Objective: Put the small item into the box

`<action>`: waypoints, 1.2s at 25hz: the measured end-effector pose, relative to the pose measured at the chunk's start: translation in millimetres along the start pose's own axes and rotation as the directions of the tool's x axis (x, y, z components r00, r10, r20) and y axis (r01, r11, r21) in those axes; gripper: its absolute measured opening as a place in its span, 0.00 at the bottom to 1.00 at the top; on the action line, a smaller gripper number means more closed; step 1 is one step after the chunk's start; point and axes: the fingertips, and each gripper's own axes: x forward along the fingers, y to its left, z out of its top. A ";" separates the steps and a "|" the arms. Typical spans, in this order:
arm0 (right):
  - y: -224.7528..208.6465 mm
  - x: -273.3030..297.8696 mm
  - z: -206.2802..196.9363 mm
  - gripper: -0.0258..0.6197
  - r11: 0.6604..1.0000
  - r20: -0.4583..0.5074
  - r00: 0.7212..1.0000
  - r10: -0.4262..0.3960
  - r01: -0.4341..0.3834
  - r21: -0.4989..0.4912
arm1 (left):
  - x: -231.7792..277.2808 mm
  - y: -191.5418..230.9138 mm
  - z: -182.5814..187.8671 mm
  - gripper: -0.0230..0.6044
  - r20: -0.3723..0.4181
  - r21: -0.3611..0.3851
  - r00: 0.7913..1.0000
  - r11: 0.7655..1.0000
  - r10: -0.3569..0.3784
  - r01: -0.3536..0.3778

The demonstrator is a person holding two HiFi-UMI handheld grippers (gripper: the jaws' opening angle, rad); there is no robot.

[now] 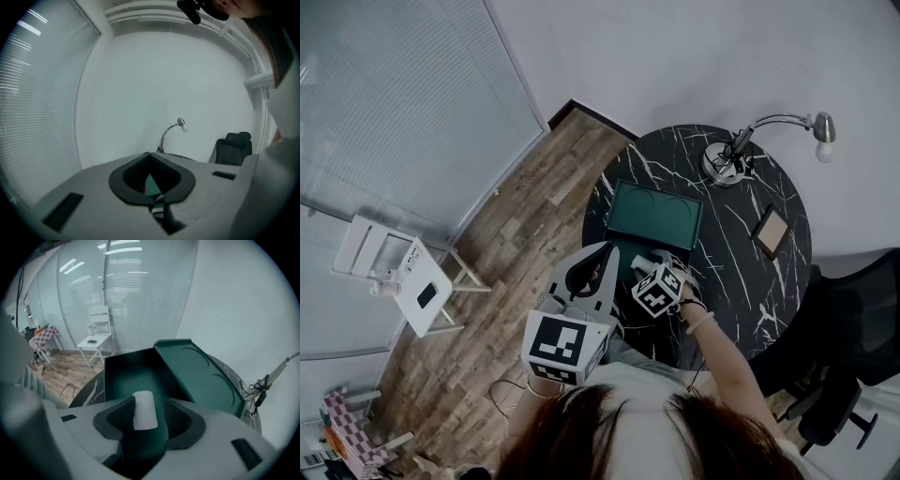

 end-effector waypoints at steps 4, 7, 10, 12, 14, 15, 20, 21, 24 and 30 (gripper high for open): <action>-0.8 -5.8 2.6 0.35 1.000 0.020 0.999 -0.025 0.024 0.018 | -6.6 -0.6 -0.6 0.05 0.003 0.006 1.000 1.000 -0.004 0.004; -2.8 -13.2 4.9 0.33 0.998 0.038 0.998 -0.054 0.052 0.039 | -11.7 -1.0 -0.4 0.05 0.005 0.013 1.000 1.000 -0.008 0.008; -4.8 -20.4 6.4 0.30 0.995 0.053 0.995 -0.082 0.079 0.060 | -16.7 -1.5 0.5 0.05 0.010 0.017 1.000 1.000 -0.013 0.012; -4.9 -24.6 7.3 0.29 0.993 0.059 0.994 -0.096 0.091 0.073 | -20.2 -2.2 1.4 0.05 0.014 0.020 1.000 1.000 -0.019 0.019; -4.6 -28.7 7.3 0.28 0.991 0.061 0.992 -0.109 0.103 0.088 | -23.7 -3.1 1.9 0.05 0.017 0.023 1.000 0.999 -0.026 0.025; -4.3 -31.0 7.2 0.27 0.989 0.063 0.991 -0.115 0.109 0.098 | -25.5 -3.7 1.9 0.05 0.018 0.026 0.999 0.999 -0.029 0.029; -1.2 -44.2 7.7 0.25 0.979 0.076 0.988 -0.136 0.122 0.164 | -36.6 -6.6 1.7 0.05 0.025 0.034 0.999 0.998 -0.047 0.046; -0.6 -46.8 7.7 0.23 0.976 0.077 0.987 -0.143 0.128 0.175 | -39.2 -6.8 1.5 0.05 0.025 0.035 0.998 0.998 -0.049 0.048; 1.2 -54.5 7.7 0.19 0.967 0.083 0.982 -0.169 0.149 0.207 | -47.6 -7.1 0.5 0.05 0.029 0.040 0.998 0.998 -0.056 0.055; 7.8 -70.3 9.8 0.18 0.943 0.096 0.973 -0.210 0.176 0.281 | -64.1 -4.8 -0.7 0.05 0.038 0.045 0.997 0.997 -0.070 0.069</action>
